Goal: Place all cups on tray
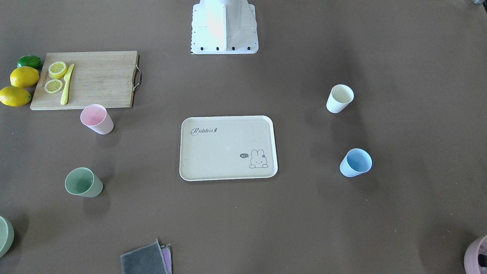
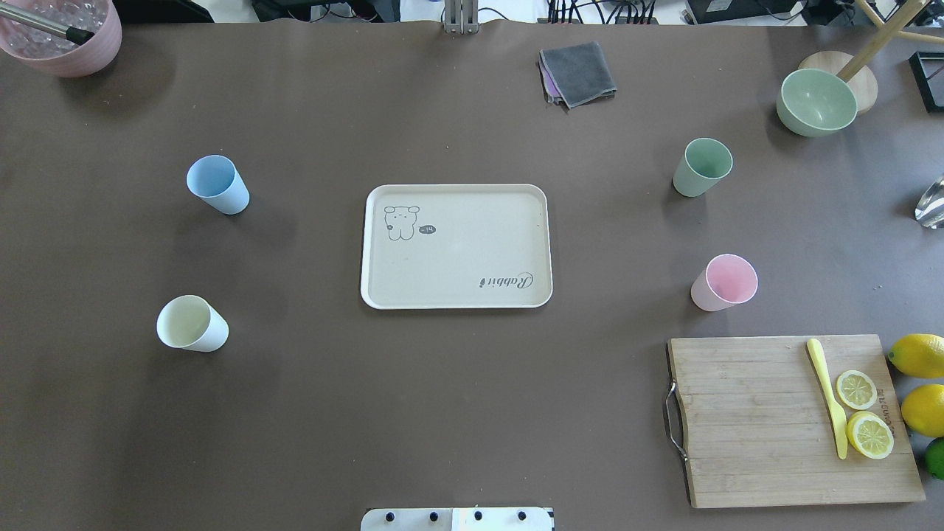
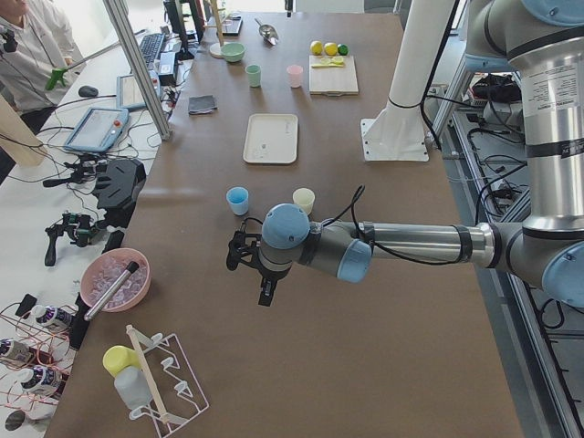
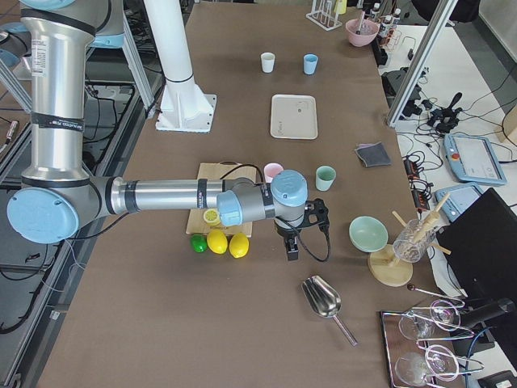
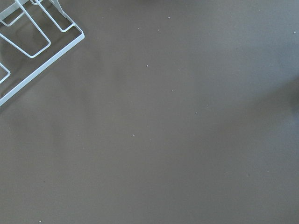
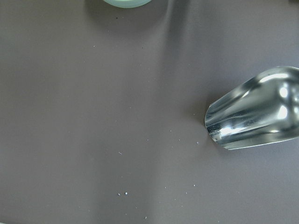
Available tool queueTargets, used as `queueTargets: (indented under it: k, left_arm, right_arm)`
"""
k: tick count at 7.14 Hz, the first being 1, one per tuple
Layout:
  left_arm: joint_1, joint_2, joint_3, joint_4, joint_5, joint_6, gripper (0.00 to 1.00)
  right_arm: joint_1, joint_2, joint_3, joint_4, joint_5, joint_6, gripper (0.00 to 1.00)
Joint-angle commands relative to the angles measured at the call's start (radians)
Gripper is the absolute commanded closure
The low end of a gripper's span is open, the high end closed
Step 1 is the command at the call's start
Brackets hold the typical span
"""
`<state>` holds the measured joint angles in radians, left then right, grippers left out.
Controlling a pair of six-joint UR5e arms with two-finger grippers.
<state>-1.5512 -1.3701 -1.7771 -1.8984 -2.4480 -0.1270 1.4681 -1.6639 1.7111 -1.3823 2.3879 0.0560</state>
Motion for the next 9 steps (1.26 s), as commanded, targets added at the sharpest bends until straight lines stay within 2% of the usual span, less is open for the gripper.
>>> queueTargets:
  k: [1, 2, 3, 6, 7, 8, 9]
  left_arm:
    - [0.000, 0.008, -0.004, -0.014, -0.009, -0.003, 0.02]
    - [-0.001, 0.008, -0.021, -0.013, -0.025, -0.029, 0.02]
    - [0.000, 0.005, -0.048, -0.013, -0.055, -0.148, 0.02]
    - [0.003, 0.052, -0.045, -0.149, -0.046, -0.158, 0.02]
    - [0.003, 0.062, -0.048, -0.156, -0.048, -0.161, 0.02]
    - [0.003, 0.066, -0.047, -0.183, -0.049, -0.166, 0.02]
    - [0.003, 0.068, -0.044, -0.185, -0.049, -0.168, 0.02]
  right_arm:
    - [-0.002, 0.010, -0.004, 0.002, -0.006, 0.002, 0.00]
    - [-0.002, 0.010, -0.002, 0.002, -0.004, -0.005, 0.00]
    - [-0.003, 0.012, 0.001, 0.003, -0.003, -0.005, 0.00]
    - [-0.047, 0.012, -0.004, 0.058, -0.010, 0.037, 0.00]
    - [-0.054, 0.012, 0.001, 0.063, -0.009, 0.056, 0.00]
    - [-0.066, 0.012, 0.005, 0.098, -0.004, 0.123, 0.01]
    - [-0.133, 0.012, 0.019, 0.208, -0.006, 0.301, 0.02]
